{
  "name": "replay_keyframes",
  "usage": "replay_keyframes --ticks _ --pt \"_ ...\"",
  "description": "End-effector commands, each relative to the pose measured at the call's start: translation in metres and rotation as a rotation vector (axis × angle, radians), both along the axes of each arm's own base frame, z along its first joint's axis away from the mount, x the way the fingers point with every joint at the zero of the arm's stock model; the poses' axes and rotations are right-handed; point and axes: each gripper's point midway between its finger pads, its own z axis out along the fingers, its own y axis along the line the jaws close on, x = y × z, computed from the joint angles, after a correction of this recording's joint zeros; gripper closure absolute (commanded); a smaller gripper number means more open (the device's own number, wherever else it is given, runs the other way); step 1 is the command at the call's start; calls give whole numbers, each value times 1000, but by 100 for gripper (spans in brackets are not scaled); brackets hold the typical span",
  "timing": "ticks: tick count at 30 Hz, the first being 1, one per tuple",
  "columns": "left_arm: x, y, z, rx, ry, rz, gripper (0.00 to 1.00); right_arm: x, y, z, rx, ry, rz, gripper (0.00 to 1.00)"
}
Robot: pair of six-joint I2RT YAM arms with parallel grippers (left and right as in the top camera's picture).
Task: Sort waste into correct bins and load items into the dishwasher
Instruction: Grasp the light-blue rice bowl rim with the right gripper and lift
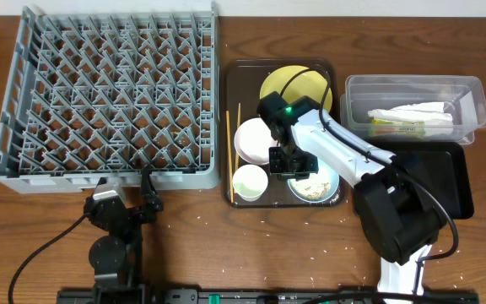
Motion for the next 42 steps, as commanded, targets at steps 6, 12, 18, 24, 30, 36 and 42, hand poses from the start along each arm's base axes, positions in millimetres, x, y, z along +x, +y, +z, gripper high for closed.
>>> replay_keyframes --ticks 6,12,18,24,30,36,42 --pt "0 2 -19 14 47 6 12 -5 3 -4 -70 -37 90 81" --pt "0 2 -19 14 47 6 12 -7 12 -7 -63 -42 148 74" --pt "0 2 -19 14 47 6 12 -9 12 -8 -66 -37 151 65" --pt "0 2 -19 14 47 6 12 -10 11 -10 -67 -35 150 64" --pt "0 2 -19 14 47 6 12 -11 10 -13 -67 -34 150 65" --pt "0 2 -18 14 46 6 12 -11 10 -13 -67 -34 150 83" --pt "0 2 -18 14 46 6 12 -14 10 -13 -65 -20 141 99"
